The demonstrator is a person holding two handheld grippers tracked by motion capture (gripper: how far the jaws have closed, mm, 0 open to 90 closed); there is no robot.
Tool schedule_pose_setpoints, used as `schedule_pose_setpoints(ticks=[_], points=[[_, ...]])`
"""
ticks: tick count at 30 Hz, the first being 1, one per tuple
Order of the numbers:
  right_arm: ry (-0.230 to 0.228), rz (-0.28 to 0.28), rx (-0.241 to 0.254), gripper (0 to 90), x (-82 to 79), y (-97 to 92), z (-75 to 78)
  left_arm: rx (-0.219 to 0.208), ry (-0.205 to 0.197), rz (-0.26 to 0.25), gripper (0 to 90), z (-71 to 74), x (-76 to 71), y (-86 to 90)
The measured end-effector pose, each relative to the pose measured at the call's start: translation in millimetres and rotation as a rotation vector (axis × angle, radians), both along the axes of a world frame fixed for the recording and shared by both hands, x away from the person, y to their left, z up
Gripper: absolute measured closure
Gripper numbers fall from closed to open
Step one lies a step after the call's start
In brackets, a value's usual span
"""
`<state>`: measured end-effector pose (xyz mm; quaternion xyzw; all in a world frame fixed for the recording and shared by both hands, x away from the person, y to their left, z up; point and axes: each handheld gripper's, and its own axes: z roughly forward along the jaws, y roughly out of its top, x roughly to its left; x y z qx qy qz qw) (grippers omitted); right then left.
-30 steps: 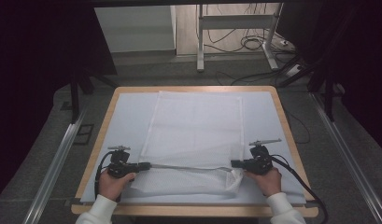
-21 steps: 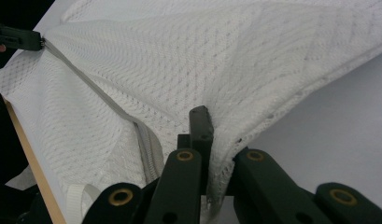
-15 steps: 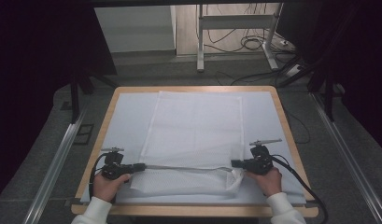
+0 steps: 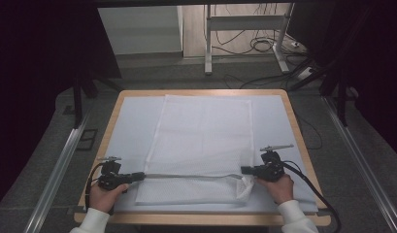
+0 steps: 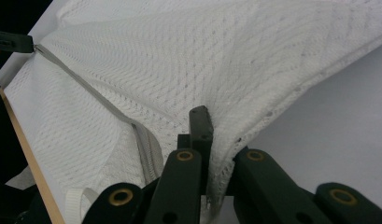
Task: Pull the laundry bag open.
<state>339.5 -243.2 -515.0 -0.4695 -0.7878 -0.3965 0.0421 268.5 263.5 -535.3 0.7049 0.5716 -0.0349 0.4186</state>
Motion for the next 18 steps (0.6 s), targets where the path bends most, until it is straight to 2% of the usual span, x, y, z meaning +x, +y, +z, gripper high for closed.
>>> schedule_pose_setpoints(ticks=[5,8,18], points=[[0.002,0.003,0.0,88.4,0.7,-0.4,-0.7,0.01,0.004,0.005,86.5,-1.3,-0.3,2.6],[0.002,0.001,0.001,88.4,0.5,-0.3,-0.6,0.044,-0.004,0.012,86.5,-1.0,-0.4,1.7],[0.004,0.004,-0.003,88.4,0.5,-0.3,-1.1,0.056,0.006,0.023,86.5,-4.1,0.9,6.5]])
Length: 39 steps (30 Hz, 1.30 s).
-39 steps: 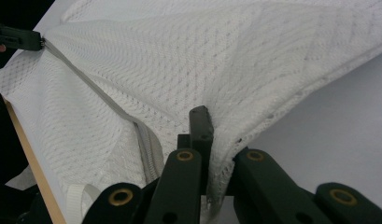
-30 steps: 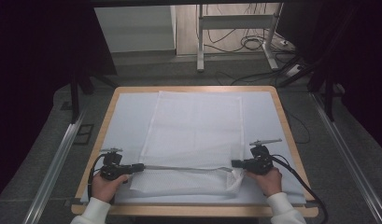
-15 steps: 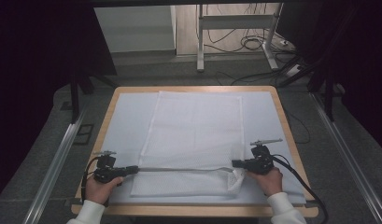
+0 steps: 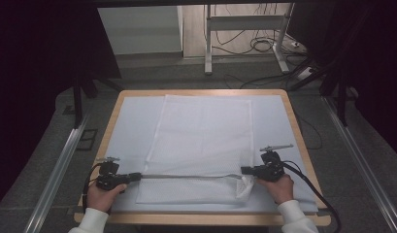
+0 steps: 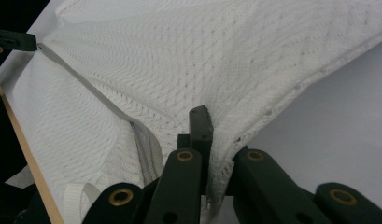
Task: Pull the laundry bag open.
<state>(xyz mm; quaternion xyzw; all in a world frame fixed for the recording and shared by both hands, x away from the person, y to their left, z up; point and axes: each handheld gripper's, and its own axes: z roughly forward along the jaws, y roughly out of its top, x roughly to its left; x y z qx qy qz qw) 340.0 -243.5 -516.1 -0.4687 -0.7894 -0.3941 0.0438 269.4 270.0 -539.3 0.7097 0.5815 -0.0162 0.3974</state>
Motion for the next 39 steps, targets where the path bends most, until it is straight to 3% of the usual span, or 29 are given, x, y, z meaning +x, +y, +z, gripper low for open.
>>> schedule_pose_setpoints(ticks=[10,18,20,22,24,27,30,33,37,39], points=[[0.003,-0.004,-0.009,88.4,-0.1,-0.1,-0.7,0.001,0.0,0.005,86.5,-1.4,0.0,0.3],[-0.002,-0.006,-0.005,86.2,1.0,-1.2,-1.9,0.003,-0.04,0.012,86.0,0.4,-1.4,-5.5],[-0.007,-0.007,-0.009,79.3,1.0,-1.7,-1.2,0.014,-0.061,0.039,82.4,1.0,-3.0,-5.6],[-0.02,-0.008,-0.03,64.1,1.3,-2.3,-0.9,0.026,-0.103,0.083,69.4,2.0,-5.3,-5.5],[-0.034,-0.02,-0.028,53.8,2.1,-3.6,0.4,0.029,-0.144,0.104,62.2,5.6,-7.9,-5.9],[-0.073,-0.057,-0.012,43.3,1.2,-7.7,5.8,0.015,-0.198,0.079,57.3,14.1,-10.8,-9.2],[-0.143,-0.084,-0.008,31.4,-2.2,-13.9,11.9,0.011,-0.24,0.045,50.2,22.8,-9.6,-15.9],[-0.218,-0.086,-0.028,28.1,-6.6,-20.7,17.8,0.026,-0.282,0.03,43.2,30.4,-3.8,-23.0],[-0.251,-0.089,-0.022,24.2,-6.7,-34.1,21.9,0.073,-0.329,0.028,39.0,33.6,11.8,-33.2],[-0.263,-0.105,-0.029,23.7,-6.3,-44.2,20.4,0.114,-0.326,0.025,37.4,27.8,24.2,-36.3]])
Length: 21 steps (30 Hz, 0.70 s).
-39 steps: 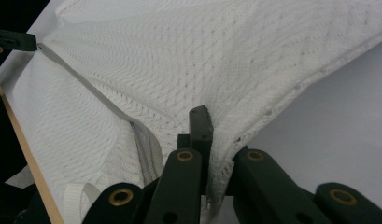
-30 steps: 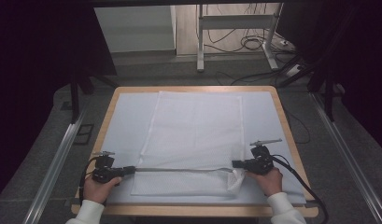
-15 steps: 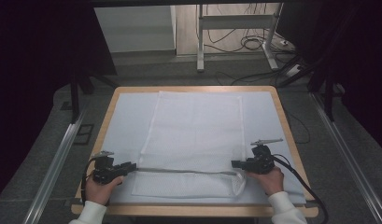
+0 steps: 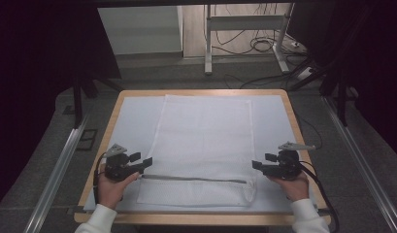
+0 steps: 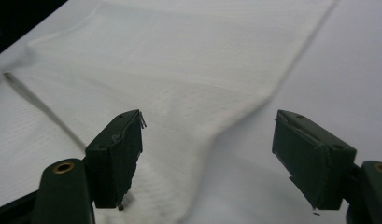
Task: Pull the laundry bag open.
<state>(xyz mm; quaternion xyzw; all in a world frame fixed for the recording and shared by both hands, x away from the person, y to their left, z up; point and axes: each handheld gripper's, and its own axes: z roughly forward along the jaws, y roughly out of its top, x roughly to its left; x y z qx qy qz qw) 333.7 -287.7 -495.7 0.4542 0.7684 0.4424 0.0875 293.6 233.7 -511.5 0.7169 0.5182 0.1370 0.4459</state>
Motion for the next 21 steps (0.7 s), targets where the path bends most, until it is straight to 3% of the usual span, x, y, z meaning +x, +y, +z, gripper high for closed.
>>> schedule_pose_setpoints(ticks=[4,7,9,16,21], points=[[-0.017,-0.061,-0.02,23.7,1.8,-23.3,-2.6,0.026,0.038,0.002,35.6,-6.3,15.9,-2.0],[-0.027,-0.106,0.007,24.0,2.4,-36.8,-3.6,0.029,0.042,0.007,33.6,-6.5,20.5,-0.7],[-0.024,-0.102,0.023,24.0,2.5,-39.9,-4.7,0.027,0.046,0.007,33.4,-6.8,20.3,0.2],[-0.03,-0.063,0.003,23.8,2.2,-34.4,-5.4,0.012,0.055,0.009,31.9,-5.6,16.9,3.6],[-0.034,-0.069,0.008,23.7,2.0,-35.1,-4.0,0.008,0.056,0.024,31.9,-6.2,15.2,4.0]])
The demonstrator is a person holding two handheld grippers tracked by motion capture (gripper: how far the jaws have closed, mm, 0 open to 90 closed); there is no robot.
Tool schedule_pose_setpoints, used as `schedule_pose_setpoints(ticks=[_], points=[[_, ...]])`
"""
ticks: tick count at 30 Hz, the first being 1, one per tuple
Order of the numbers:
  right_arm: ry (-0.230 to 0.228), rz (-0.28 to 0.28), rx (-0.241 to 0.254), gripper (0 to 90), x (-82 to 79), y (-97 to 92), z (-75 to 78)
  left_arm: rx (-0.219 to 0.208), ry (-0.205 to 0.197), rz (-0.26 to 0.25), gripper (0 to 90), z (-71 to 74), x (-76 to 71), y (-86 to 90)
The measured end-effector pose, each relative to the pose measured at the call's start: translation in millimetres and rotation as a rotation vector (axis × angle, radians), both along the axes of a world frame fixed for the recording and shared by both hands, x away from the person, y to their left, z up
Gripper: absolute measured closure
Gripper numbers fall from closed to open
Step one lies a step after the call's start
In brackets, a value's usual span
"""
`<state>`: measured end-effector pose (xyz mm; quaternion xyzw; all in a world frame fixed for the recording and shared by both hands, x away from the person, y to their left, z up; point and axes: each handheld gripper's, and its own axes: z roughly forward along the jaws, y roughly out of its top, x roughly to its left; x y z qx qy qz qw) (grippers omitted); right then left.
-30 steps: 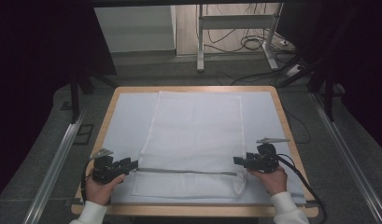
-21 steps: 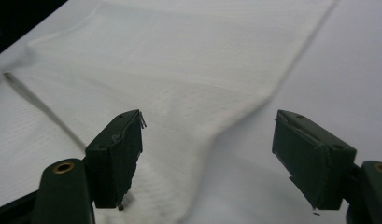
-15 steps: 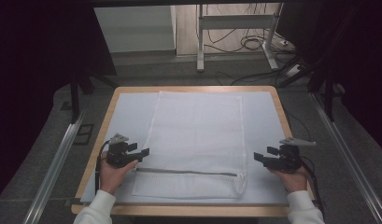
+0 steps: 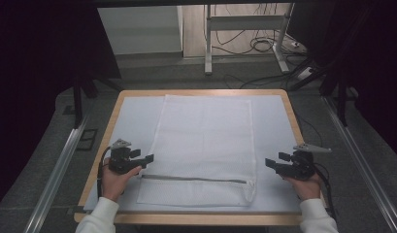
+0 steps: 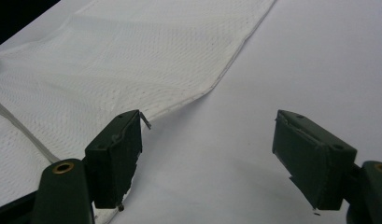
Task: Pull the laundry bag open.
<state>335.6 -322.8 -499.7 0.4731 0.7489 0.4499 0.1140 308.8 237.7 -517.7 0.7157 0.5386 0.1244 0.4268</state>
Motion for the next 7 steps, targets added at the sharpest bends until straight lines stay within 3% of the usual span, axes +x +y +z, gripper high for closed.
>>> schedule_pose_setpoints(ticks=[7], points=[[-0.008,-0.005,-0.009,23.3,-0.3,0.6,0.7,-0.003,0.004,0.008,31.1,1.1,-0.9,2.6]])
